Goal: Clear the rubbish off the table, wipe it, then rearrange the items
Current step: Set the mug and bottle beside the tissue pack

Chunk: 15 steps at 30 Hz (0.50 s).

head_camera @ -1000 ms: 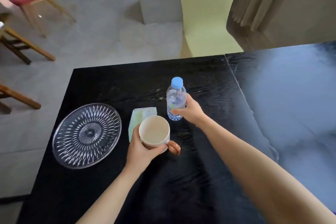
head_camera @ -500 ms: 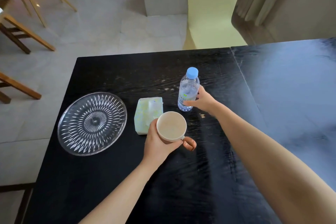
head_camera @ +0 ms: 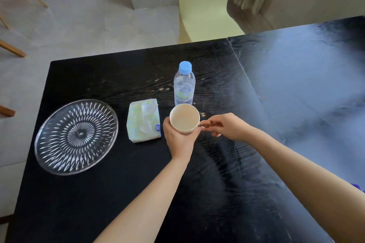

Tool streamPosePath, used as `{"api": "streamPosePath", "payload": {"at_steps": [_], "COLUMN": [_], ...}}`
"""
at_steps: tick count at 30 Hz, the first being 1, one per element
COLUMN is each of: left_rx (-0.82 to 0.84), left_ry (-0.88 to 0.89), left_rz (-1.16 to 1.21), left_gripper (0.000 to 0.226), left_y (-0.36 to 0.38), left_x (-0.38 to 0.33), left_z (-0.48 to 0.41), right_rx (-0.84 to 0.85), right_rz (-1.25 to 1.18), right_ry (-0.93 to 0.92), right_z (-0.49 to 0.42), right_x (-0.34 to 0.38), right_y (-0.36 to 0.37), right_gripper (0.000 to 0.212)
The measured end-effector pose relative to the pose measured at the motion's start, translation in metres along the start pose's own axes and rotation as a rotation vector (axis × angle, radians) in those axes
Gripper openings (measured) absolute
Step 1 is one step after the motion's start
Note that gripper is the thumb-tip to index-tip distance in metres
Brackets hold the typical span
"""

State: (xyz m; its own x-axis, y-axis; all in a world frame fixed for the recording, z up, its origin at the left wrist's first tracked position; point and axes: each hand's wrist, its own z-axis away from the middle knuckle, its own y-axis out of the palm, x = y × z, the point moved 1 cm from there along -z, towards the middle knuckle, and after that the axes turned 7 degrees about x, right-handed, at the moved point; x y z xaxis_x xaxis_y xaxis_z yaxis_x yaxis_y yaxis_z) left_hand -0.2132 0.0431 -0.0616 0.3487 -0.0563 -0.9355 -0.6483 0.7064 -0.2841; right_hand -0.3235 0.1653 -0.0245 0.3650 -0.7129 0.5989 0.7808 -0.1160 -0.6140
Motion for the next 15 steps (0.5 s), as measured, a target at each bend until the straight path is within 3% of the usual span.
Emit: {"api": "streamPosePath", "payload": {"at_steps": [7,15], "left_rx": [0.052,0.118], "left_ry": [-0.018,0.007], "left_rz": [0.025,-0.085], "left_gripper": [0.083,0.078], "left_y": [0.013,0.003], "left_x": [0.019,0.017], "left_z": [0.004,0.000], "right_rx": [-0.118,-0.154], "right_rz": [-0.237,-0.404], "right_ry": [-0.051,0.086], "right_z": [-0.005,-0.011], "right_x": [-0.015,-0.017], "right_y": [-0.003,-0.007], "right_gripper": [0.006,0.016]}}
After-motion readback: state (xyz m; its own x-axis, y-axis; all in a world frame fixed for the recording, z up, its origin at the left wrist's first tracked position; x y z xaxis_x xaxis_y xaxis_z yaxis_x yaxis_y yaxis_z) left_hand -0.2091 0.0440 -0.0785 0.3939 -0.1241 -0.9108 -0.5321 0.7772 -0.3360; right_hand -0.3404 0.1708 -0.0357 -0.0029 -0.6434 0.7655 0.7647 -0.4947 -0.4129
